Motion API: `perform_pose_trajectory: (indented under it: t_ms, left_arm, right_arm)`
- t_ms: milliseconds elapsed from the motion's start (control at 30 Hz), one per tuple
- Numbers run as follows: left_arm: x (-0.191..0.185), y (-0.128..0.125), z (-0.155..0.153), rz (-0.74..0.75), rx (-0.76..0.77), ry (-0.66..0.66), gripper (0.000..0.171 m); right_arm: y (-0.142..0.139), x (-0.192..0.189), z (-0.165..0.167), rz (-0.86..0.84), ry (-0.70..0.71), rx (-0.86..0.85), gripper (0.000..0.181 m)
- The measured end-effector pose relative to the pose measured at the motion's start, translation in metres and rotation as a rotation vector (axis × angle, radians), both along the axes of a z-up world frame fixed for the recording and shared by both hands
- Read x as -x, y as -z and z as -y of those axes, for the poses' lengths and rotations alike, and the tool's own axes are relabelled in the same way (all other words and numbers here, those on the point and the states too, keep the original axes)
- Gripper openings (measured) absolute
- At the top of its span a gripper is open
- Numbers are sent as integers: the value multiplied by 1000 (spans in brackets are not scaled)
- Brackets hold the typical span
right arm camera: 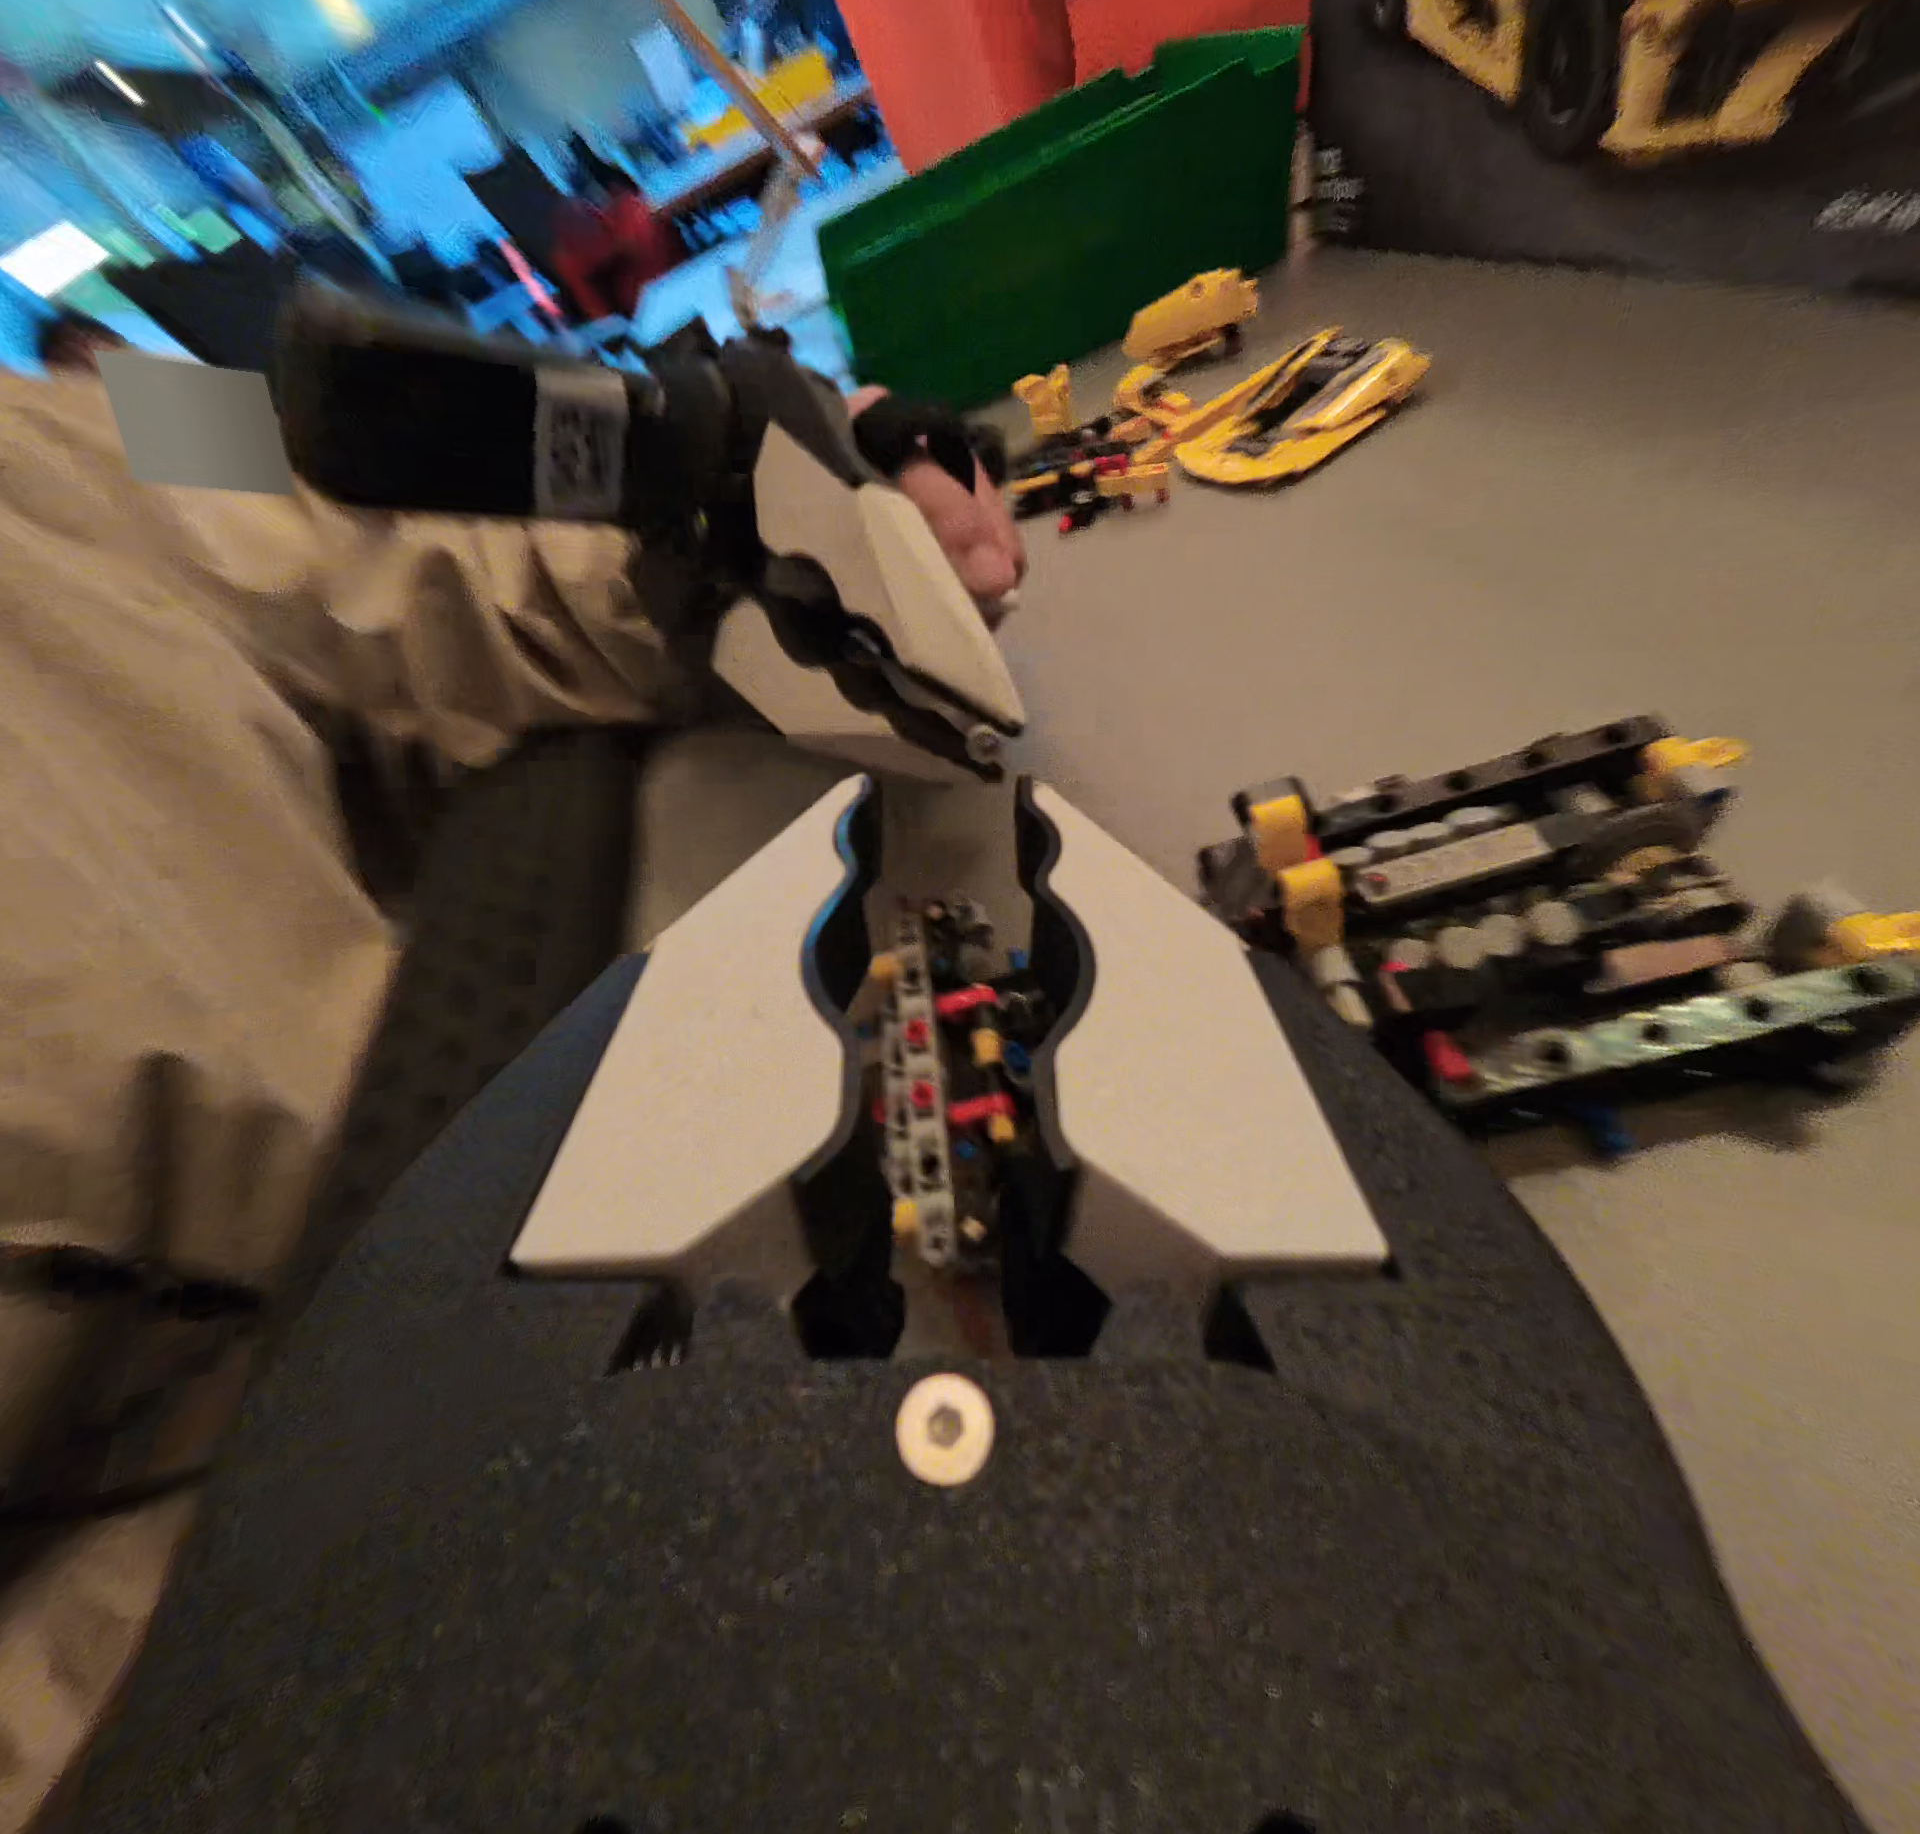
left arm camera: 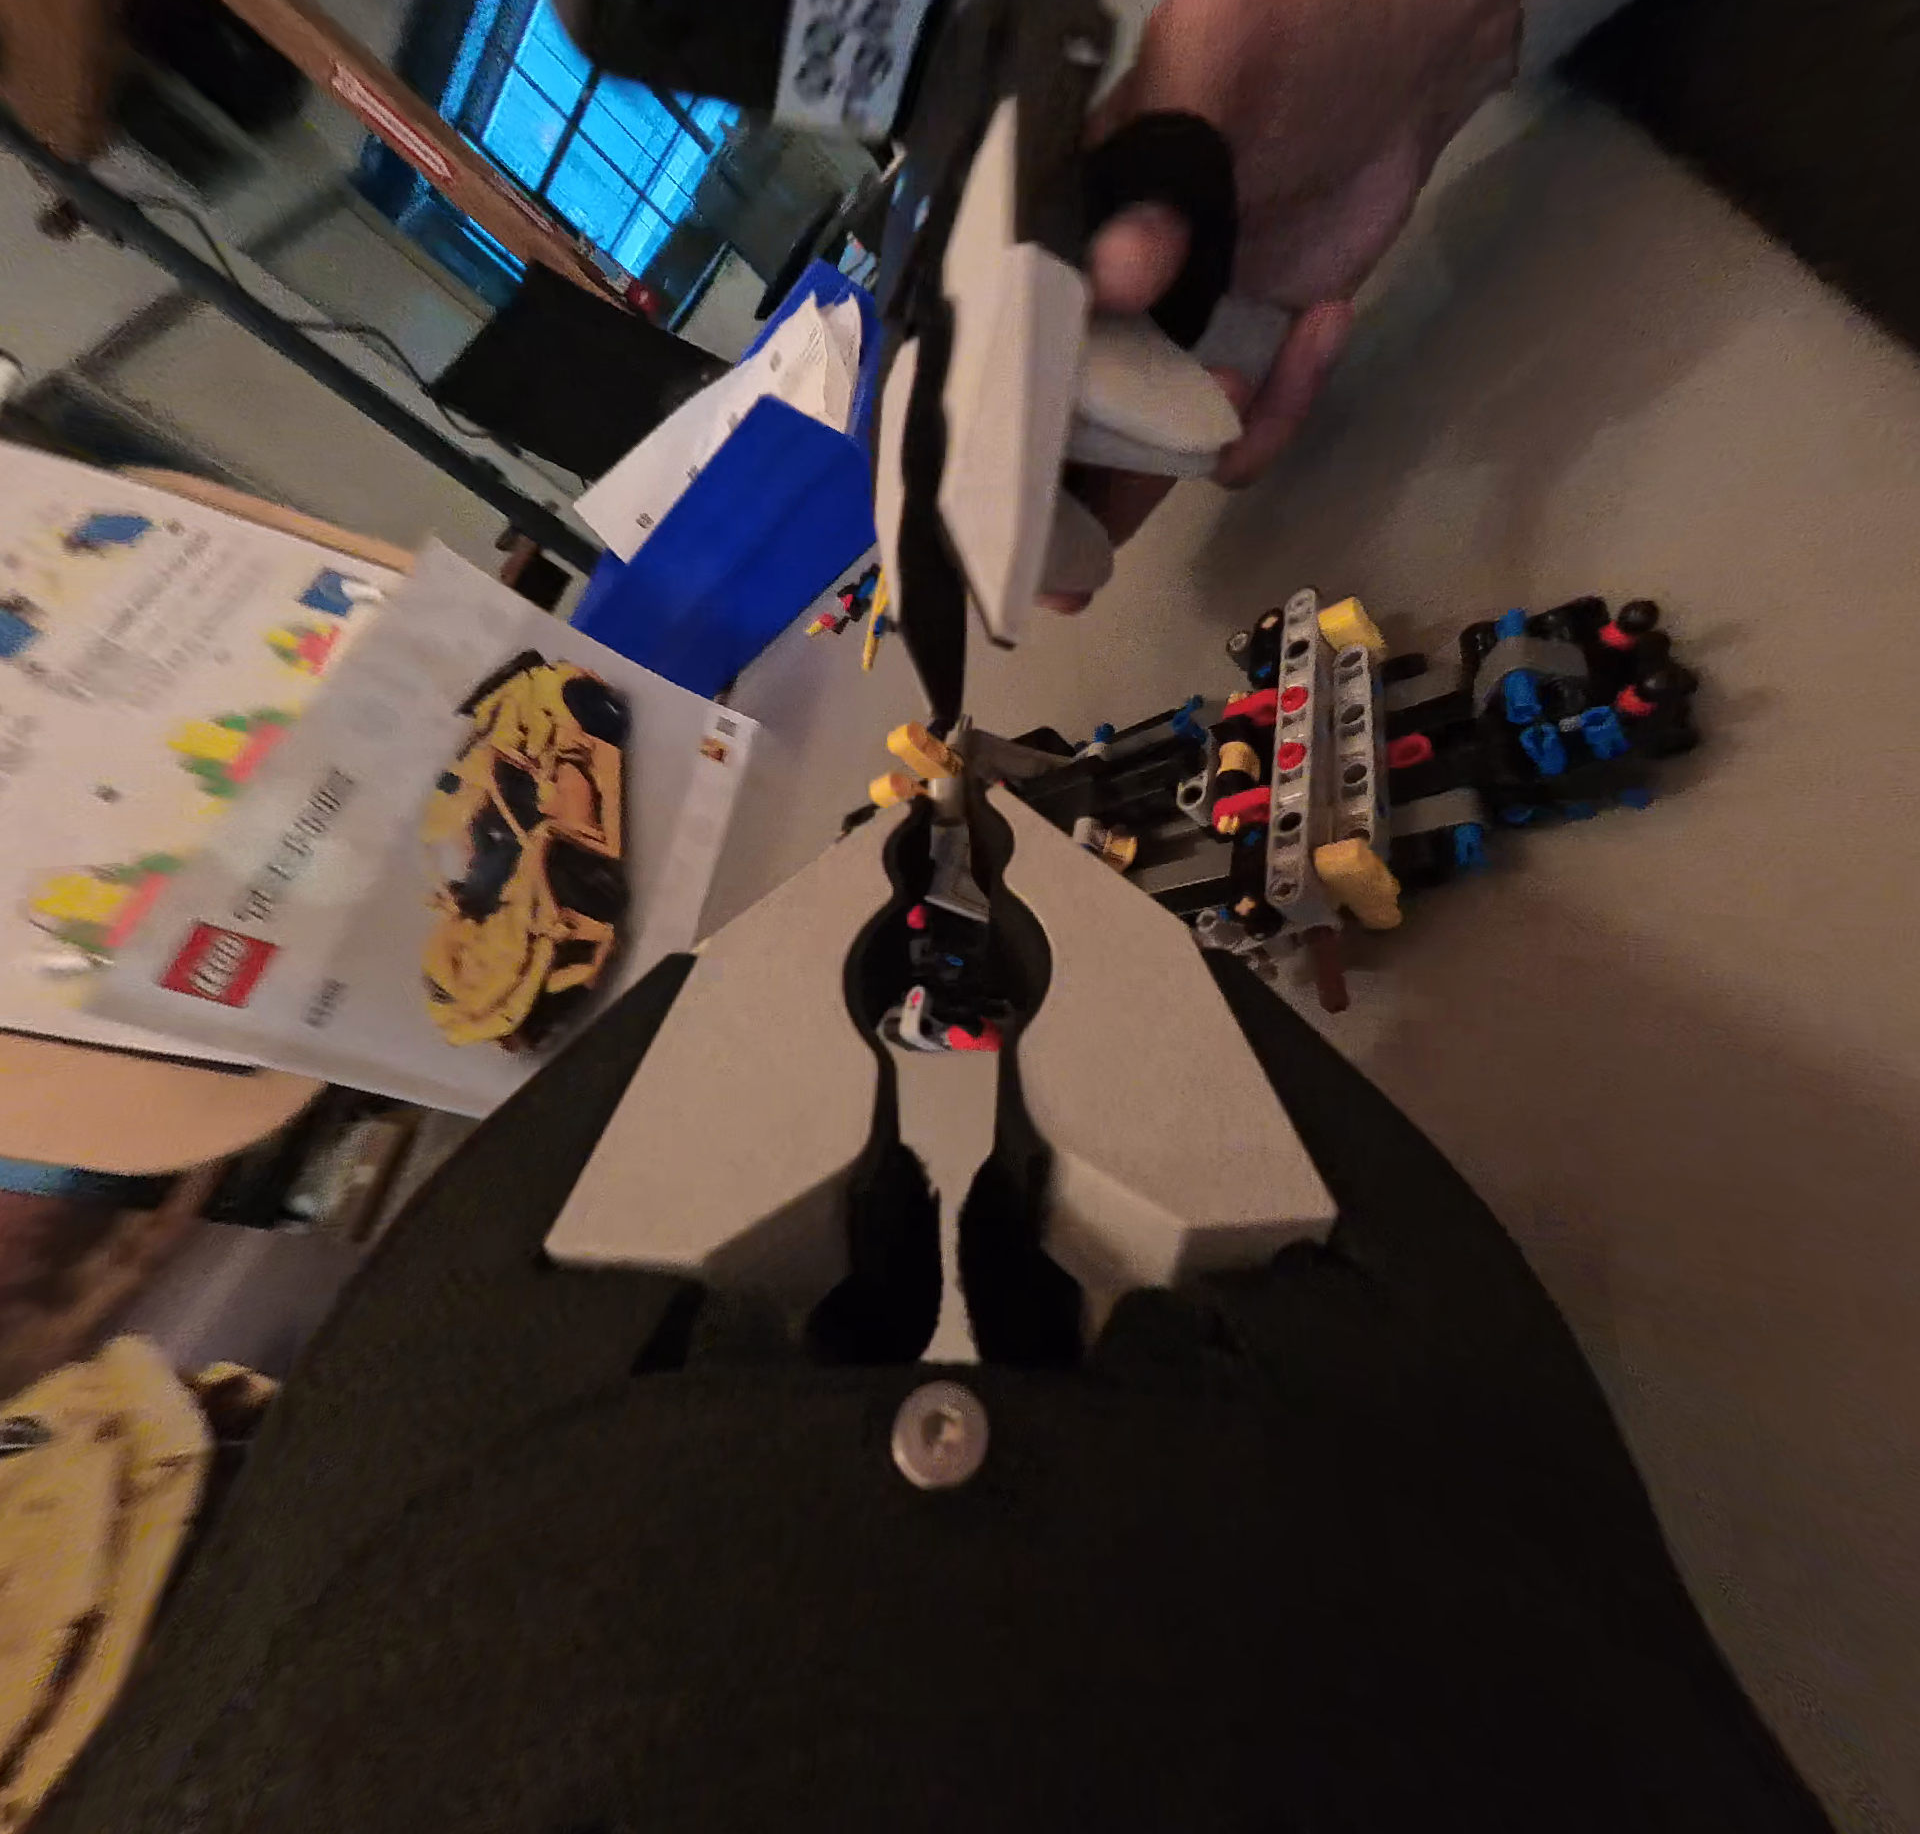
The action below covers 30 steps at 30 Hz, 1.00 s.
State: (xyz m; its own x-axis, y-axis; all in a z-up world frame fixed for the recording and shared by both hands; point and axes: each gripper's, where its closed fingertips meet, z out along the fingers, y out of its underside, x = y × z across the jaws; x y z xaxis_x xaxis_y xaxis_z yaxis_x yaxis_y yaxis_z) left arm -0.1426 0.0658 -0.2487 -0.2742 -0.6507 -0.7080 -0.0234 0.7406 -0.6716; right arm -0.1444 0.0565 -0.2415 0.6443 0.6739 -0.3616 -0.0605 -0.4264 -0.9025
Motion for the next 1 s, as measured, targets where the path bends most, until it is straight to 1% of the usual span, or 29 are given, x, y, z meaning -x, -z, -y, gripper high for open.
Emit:
perform_pose_trajectory:
  t_ms: [33,67,167,233,300,333,367,400,467,500,533,600,633,700,800,867,933,1000]
  left_arm:
    - [0,-2,2,17,-35,-9,7]
    - [0,-3,4,27,-55,-8,7]
    - [-1,-3,8,19,-63,-2,7]
    - [-2,2,9,7,-67,3,7]
    - [-2,5,9,0,-75,-1,7]
    - [-3,3,7,17,-89,-16,7]
    - [-3,0,5,39,-111,-26,7]
    - [-3,-2,3,45,-114,-31,7]
    - [-2,-2,2,31,-81,-34,7]
    - [-1,-3,2,38,-76,-30,7]
    - [-2,-4,3,42,-79,-30,7]
    - [-2,-4,5,43,-74,-26,7]
    - [-3,-3,7,40,-68,-22,7]
    - [-2,-6,8,56,-75,-19,7]
    - [-1,-3,7,27,-82,-27,7]
    - [-2,1,7,28,-112,-41,7]
    - [-5,0,6,47,-127,-62,7]
    - [-7,1,2,25,-89,-102,7]
  right_arm:
    - [0,4,0,-62,-25,47,24]
    - [2,5,-2,-88,-33,82,24]
    - [0,6,-3,-146,-43,95,21]
    - [-6,11,0,-212,-80,106,21]
    - [-4,18,3,-233,-118,132,21]
    - [-2,21,4,-226,-131,140,19]
    - [-4,20,2,-228,-116,117,14]
    - [-9,13,0,-222,-95,99,13]
    - [-20,-9,-9,-241,6,31,10]
    - [-20,-15,-11,-250,39,33,14]
    - [-13,-13,-11,-236,34,64,19]
    - [2,4,-7,-190,-23,125,23]
    - [0,10,-6,-196,-42,119,20]
    - [-1,10,-9,-191,-17,104,9]
    - [3,12,-8,-226,-39,154,7]
    - [8,10,-8,-213,-28,173,7]
    - [7,7,-8,-175,-21,154,6]
    - [8,-2,-10,-113,18,130,6]
